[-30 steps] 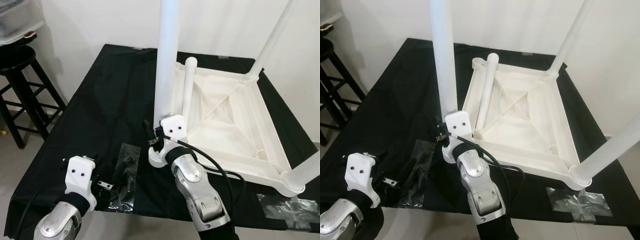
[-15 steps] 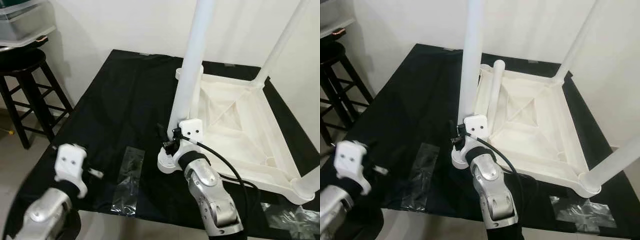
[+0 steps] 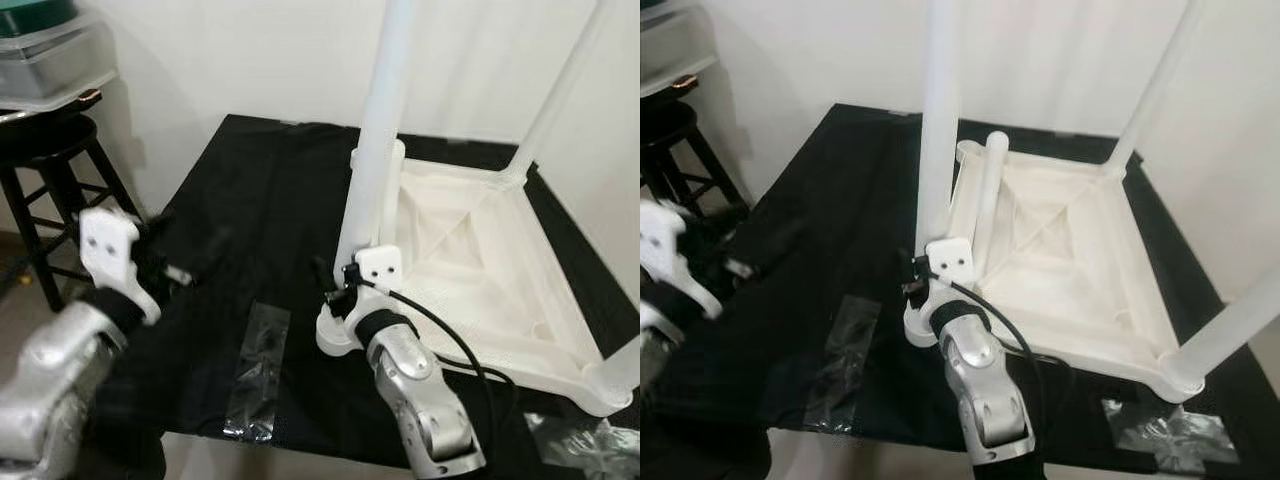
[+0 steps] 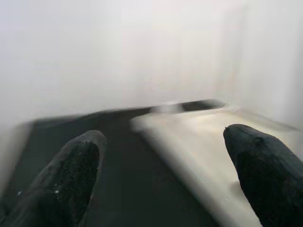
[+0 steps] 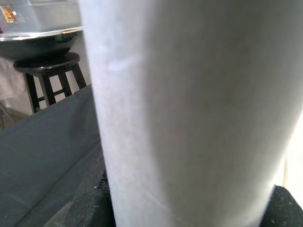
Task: Building children table
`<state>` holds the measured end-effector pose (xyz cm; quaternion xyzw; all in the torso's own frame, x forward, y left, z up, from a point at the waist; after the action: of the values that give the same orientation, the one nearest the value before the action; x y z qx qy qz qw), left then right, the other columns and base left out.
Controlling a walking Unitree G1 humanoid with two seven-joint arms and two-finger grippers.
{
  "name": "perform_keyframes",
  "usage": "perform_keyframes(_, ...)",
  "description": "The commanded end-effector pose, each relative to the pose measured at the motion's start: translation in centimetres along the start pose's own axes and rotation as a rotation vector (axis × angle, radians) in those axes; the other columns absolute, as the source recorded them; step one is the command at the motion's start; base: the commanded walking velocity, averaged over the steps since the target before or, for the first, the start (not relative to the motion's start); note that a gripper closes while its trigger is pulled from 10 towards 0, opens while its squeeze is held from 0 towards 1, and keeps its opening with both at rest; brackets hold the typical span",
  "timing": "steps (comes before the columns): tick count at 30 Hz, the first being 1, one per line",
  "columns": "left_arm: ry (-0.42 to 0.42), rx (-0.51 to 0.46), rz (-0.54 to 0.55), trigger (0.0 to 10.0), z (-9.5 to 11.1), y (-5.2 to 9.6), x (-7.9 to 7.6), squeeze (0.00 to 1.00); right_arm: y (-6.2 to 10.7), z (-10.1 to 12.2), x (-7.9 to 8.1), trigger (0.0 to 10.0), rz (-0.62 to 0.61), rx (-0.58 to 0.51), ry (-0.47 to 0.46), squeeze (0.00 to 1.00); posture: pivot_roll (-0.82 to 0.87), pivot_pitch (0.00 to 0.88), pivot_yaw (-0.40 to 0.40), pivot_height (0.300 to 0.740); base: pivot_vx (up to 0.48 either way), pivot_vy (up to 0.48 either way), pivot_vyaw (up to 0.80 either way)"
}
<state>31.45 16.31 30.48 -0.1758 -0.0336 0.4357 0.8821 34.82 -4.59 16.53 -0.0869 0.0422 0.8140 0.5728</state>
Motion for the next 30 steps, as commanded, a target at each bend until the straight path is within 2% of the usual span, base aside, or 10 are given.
perform_keyframes(1, 0.033, 0.001, -0.078, 10.0, 0.3, 0.0, -1.0, 1.0, 0.9, -4.2, 1.5, 10.0, 0.027, 0.151, -0.081, 0.0, 0.09, 0.069, -0.058, 0.74, 0.0, 0.0, 0.0)
perform_keyframes(2, 0.032, 0.01, -0.17, 10.0, 1.3, -0.8, -1.7, 1.0, 0.8, -4.2, 1.7, 10.0, 0.033, 0.151, -0.079, 0.0, 0.09, 0.064, -0.056, 0.74, 0.0, 0.0, 0.0)
perform_keyframes(3, 0.032, 0.01, -0.17, 10.0, 1.3, -0.8, -1.7, 1.0, 0.8, -4.2, 1.7, 10.0, 0.033, 0.151, -0.079, 0.0, 0.09, 0.064, -0.056, 0.74, 0.0, 0.0, 0.0)
perform_keyframes(5, 0.051, 0.046, -0.347, 10.0, 2.6, -3.0, -3.3, 1.0, 0.6, -4.3, 2.0, 10.0, 0.047, 0.151, -0.074, 0.0, 0.09, 0.056, -0.052, 0.74, 0.0, 0.0, 0.0)
perform_keyframes(6, 0.051, 0.046, -0.347, 10.0, 2.6, -3.0, -3.3, 1.0, 0.6, -4.3, 2.0, 10.0, 0.047, 0.151, -0.074, 0.0, 0.09, 0.056, -0.052, 0.74, 0.0, 0.0, 0.0)
perform_keyframes(8, 0.076, 0.092, -0.449, 10.0, 3.0, -4.8, -4.2, 1.0, 0.4, -4.3, 2.3, 10.0, 0.059, 0.146, -0.068, 0.0, 0.09, 0.05, -0.047, 0.74, 0.0, 0.0, 0.0)
perform_keyframes(10, 0.076, 0.092, -0.449, 10.0, 3.0, -4.8, -4.2, 1.0, 0.4, -4.3, 2.3, 10.0, 0.059, 0.146, -0.068, 0.0, 0.09, 0.05, -0.047, 0.74, 0.0, 0.0, 0.0)
perform_keyframes(14, 0.126, 0.205, -0.575, 10.0, 2.0, -6.9, -5.2, 1.0, 0.2, -4.1, 2.7, 10.0, 0.082, 0.135, -0.053, 0.0, 0.07, 0.041, -0.039, 0.74, 0.0, 0.0, 0.0)
perform_keyframes(15, 0.145, 0.235, -0.603, 10.0, 1.6, -7.5, -5.5, 0.0, 0.1, -4.1, 2.8, 10.0, 0.087, 0.133, -0.05, 0.0, 0.07, 0.039, -0.037, 0.74, 0.0, 0.0, 0.0)
perform_keyframes(30, 0.199, 0.38, -0.668, 10.0, -1.7, -11.7, -8.5, 0.0, -0.3, -4.1, 3.3, 10.0, 0.108, 0.114, -0.041, 0.0, 0.06, 0.021, -0.026, 0.74, 0.0, 0.0, 0.0)
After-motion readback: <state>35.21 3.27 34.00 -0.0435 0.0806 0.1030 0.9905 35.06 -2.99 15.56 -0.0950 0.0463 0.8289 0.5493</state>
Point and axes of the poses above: a point about 5 cm out from each wrist's last joint towards the gripper, its own y axis pointing back from the gripper into the wrist, its own z axis along the axis of the wrist's last joint, x = y × z, the point moved 6 cm from there along -y, pointing out of the wrist towards the gripper, and after that the axes turned 14 degrees about y, right-handed, at the moved point
